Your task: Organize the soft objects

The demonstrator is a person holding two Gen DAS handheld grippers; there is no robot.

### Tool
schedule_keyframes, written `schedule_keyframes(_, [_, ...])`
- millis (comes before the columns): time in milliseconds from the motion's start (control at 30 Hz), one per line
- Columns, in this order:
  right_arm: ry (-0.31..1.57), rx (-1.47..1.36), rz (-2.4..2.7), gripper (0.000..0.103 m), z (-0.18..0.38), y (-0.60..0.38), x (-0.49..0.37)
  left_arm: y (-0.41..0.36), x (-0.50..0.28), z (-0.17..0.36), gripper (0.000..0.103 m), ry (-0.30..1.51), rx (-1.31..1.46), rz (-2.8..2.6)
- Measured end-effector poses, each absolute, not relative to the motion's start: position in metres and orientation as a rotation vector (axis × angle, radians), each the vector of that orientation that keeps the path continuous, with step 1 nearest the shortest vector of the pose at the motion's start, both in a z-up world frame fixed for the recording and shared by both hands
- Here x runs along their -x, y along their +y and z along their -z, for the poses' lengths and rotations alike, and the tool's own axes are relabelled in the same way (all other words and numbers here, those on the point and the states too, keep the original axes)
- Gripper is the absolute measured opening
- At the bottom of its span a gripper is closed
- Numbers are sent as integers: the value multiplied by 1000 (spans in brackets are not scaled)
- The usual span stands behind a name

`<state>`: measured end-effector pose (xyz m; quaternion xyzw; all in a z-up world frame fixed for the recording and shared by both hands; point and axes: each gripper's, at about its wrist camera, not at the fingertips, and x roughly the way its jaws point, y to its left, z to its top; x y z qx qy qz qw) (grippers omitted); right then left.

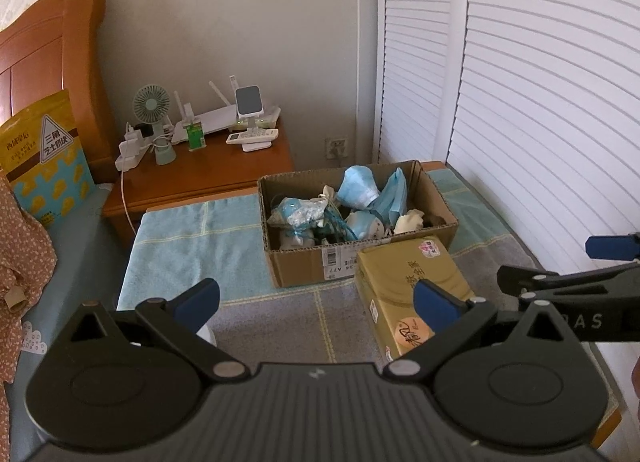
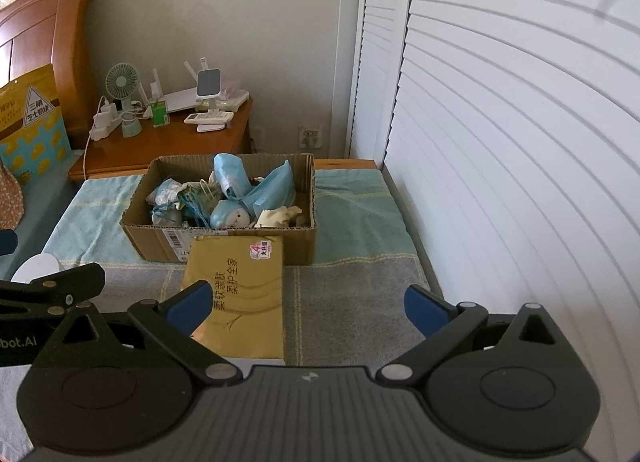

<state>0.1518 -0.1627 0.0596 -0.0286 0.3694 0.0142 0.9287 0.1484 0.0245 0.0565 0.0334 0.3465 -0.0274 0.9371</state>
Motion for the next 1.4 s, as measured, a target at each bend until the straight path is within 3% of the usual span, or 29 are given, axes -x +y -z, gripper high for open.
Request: schedule_keyframes(1400, [753,64,-27,103,-60,-163,-151,23,-149,-59,102,707,-61,59])
